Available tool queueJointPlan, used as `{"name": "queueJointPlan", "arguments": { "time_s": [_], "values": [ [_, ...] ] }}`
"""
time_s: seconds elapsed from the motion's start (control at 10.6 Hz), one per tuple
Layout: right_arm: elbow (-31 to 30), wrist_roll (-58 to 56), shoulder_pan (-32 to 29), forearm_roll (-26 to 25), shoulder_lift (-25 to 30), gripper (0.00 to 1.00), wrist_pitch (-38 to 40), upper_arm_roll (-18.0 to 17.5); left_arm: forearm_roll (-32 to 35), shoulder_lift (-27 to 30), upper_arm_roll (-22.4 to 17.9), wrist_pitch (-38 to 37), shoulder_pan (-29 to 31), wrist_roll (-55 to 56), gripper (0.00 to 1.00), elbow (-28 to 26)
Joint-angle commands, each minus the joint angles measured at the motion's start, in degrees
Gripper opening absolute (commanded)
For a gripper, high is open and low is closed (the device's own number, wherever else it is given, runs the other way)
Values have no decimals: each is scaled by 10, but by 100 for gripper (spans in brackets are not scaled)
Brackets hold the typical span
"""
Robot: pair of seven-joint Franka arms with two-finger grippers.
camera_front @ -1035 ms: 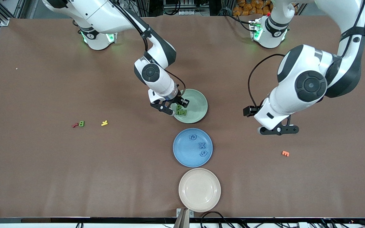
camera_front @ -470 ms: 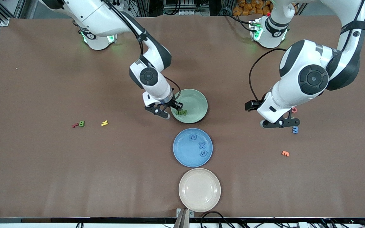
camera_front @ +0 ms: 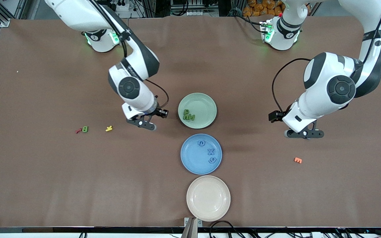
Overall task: Sort letters by color into matching plates
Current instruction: 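Move the right gripper to green B while the left gripper nears blue E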
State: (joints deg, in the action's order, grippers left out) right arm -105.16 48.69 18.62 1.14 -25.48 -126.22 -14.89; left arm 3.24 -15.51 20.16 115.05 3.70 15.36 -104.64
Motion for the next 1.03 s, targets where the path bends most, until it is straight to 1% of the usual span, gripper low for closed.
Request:
{"name": "queueJointPlan", "arguments": {
  "time_s": [0.0, 0.09, 0.28, 0.47, 0.75, 0.85, 0.94],
  "values": [
    [-77, -151, -43, -5, 68, 54, 8, 1, 45, 20, 2, 60, 23, -26, 100, -61],
    [-95, -199, -44, -5, 82, 54, 8, 19, 56, 14, 3, 64, 33, -26, 100, -62],
    [-119, -286, -61, -7, 100, 54, 7, 40, 60, 8, 3, 70, 40, -43, 100, -75],
    [-139, -367, -96, -8, 120, 54, 7, 46, 69, 6, 2, 88, 41, -43, 100, -88],
    [-162, -493, -146, -14, 145, 54, 7, 48, 110, -3, 3, 89, 41, -43, 100, -96],
    [-164, -533, -161, -14, 148, 54, 8, 49, 127, -7, 2, 102, 45, -43, 100, -97],
    [-171, -567, -176, -15, 153, 54, 6, 48, 136, -14, 3, 120, 60, -43, 100, -98]
  ]
}}
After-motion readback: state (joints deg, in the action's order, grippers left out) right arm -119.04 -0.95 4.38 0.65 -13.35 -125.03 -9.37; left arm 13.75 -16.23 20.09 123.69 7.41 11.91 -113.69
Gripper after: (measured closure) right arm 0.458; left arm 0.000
